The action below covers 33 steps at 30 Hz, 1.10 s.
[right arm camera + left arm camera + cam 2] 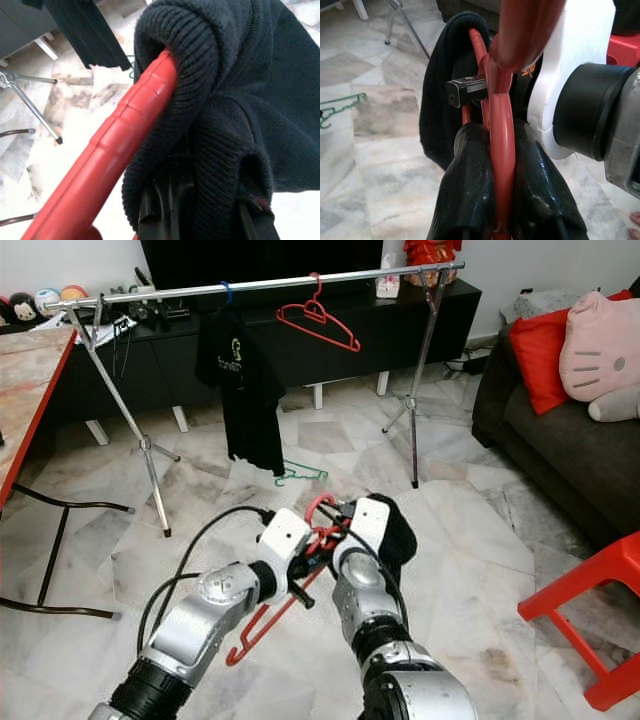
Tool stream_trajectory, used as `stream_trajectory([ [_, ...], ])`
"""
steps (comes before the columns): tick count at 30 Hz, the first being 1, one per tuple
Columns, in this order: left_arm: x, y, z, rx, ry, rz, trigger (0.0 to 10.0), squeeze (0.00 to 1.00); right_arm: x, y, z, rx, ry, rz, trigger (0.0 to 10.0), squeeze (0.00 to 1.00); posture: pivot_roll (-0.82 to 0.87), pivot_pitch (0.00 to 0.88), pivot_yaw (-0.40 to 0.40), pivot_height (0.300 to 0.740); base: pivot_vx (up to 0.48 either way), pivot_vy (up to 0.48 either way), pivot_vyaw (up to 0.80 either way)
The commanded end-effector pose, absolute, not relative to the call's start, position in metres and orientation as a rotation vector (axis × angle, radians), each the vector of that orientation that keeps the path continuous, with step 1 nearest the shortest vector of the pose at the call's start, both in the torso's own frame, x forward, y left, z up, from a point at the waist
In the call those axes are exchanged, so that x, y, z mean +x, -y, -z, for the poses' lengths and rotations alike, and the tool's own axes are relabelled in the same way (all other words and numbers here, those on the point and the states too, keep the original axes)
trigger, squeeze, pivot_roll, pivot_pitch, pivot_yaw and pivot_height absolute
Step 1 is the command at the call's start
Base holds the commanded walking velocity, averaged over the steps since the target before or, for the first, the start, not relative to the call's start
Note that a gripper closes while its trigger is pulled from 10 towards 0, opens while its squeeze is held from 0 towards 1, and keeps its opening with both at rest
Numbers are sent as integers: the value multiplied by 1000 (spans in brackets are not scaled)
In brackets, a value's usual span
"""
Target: Hang hanger
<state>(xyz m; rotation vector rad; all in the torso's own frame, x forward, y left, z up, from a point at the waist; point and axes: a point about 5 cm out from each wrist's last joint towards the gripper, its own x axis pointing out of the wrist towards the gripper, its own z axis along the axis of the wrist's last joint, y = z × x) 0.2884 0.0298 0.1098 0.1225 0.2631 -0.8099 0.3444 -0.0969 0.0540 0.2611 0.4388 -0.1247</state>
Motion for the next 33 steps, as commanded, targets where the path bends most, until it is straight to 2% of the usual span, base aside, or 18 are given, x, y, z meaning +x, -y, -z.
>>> stream_trajectory([
  [1,257,-1,-97,80,-329,1087,10000,0,380,114,-122,319,-163,168,10000,0,-14,0,-8,740,0,0,0],
  [7,260,-7,-85,119,-371,1016,10000,0,386,131,-134,293,-136,205,10000,0,-20,0,-9,740,0,0,0],
  [13,267,-12,-85,118,-370,963,10000,0,376,150,-109,253,-222,290,10000,0,-16,0,-10,740,0,0,0],
  [19,269,-19,-78,176,-396,926,10000,0,372,163,-113,252,-168,350,10000,0,-21,0,-7,740,0,0,0],
  [22,273,-24,-72,205,-409,864,10000,0,367,185,-111,234,-164,442,10000,0,-16,0,-11,740,0,0,0],
  [23,277,-27,-72,199,-410,814,10000,0,360,202,-106,220,-182,511,10000,0,-22,0,-11,740,0,0,0],
  [27,284,-33,-73,185,-396,749,10000,0,342,232,-86,176,-267,616,10000,0,-31,0,-9,740,0,0,0],
  [30,285,-32,-78,136,-376,758,10000,0,327,250,-70,134,-333,678,10000,0,-29,0,-10,740,0,0,0],
  [33,284,-30,-79,118,-366,775,10000,0,322,258,-66,124,-345,706,10000,0,-31,0,-9,740,0,0,0],
])
